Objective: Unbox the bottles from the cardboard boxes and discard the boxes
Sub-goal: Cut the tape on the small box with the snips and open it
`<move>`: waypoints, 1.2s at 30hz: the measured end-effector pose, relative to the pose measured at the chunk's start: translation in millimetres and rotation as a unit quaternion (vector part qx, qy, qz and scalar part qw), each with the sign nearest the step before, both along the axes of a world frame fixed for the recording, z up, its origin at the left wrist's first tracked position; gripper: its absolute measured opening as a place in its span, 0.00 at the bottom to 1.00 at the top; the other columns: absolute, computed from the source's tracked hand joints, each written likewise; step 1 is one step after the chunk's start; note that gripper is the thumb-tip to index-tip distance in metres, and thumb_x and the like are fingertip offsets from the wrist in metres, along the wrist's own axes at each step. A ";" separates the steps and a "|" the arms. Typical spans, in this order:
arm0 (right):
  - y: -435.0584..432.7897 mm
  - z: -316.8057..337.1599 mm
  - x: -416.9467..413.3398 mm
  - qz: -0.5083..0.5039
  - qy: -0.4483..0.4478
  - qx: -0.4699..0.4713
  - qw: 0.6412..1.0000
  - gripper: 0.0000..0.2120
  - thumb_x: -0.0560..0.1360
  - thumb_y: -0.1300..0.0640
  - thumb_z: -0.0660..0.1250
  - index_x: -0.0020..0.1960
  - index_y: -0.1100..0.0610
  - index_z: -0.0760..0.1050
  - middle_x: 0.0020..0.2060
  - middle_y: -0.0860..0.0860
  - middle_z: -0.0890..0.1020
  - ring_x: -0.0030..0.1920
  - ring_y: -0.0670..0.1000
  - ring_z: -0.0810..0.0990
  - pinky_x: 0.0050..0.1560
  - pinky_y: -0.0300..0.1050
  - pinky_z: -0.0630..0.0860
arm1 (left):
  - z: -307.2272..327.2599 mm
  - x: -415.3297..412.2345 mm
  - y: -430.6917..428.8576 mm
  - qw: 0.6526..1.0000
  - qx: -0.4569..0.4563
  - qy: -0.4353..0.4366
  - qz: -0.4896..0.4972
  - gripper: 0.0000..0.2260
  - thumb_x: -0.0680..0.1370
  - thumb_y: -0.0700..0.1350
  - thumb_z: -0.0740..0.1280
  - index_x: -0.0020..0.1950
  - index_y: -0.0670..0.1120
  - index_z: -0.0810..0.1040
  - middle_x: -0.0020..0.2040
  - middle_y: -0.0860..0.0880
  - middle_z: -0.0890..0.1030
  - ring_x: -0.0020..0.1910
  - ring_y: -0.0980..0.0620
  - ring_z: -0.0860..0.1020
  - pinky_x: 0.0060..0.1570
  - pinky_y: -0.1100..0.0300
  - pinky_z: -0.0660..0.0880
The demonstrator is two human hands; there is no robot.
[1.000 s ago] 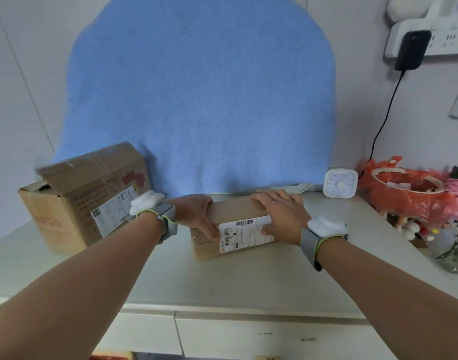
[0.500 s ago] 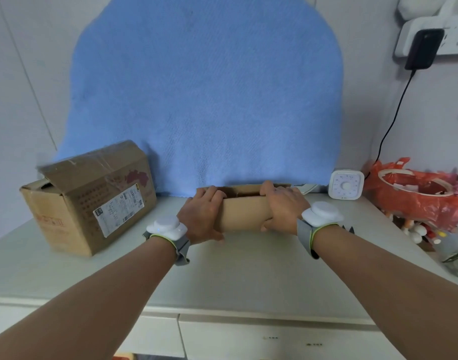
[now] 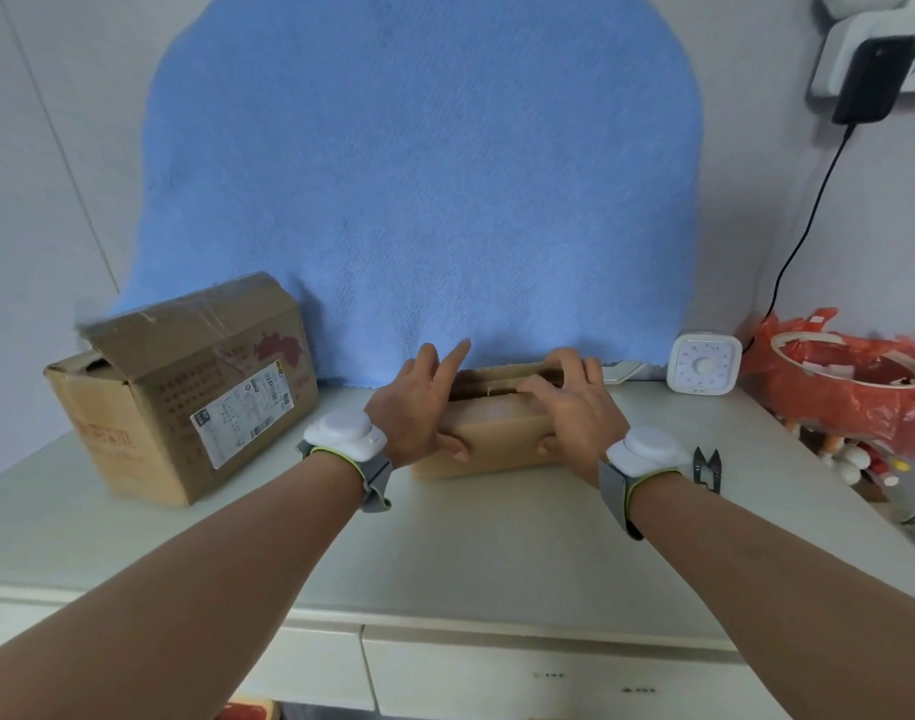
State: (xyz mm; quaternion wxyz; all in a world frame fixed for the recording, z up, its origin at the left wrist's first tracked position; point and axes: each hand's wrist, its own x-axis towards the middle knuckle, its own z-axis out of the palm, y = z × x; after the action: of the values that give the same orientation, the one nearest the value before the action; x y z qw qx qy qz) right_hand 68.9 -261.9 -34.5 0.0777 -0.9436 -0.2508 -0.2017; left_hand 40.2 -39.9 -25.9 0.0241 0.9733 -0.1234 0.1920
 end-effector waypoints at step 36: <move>-79.6 13.9 -30.6 -0.096 0.100 0.441 0.887 0.06 0.75 0.57 0.69 0.49 0.53 0.73 0.38 0.52 0.84 0.28 0.51 0.83 0.27 0.44 0.79 | 3.3 -2.1 -13.8 0.992 -0.013 0.122 0.031 0.23 0.76 0.52 0.69 0.70 0.50 0.71 0.57 0.45 0.74 0.56 0.44 0.71 0.52 0.53 0.70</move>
State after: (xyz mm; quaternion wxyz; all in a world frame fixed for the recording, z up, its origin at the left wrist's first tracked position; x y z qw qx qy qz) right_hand 38.4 -341.4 -20.5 0.4913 -0.8465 -0.0351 -0.2022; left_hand 38.1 -53.7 -22.5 0.0454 0.9924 -0.0871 0.0741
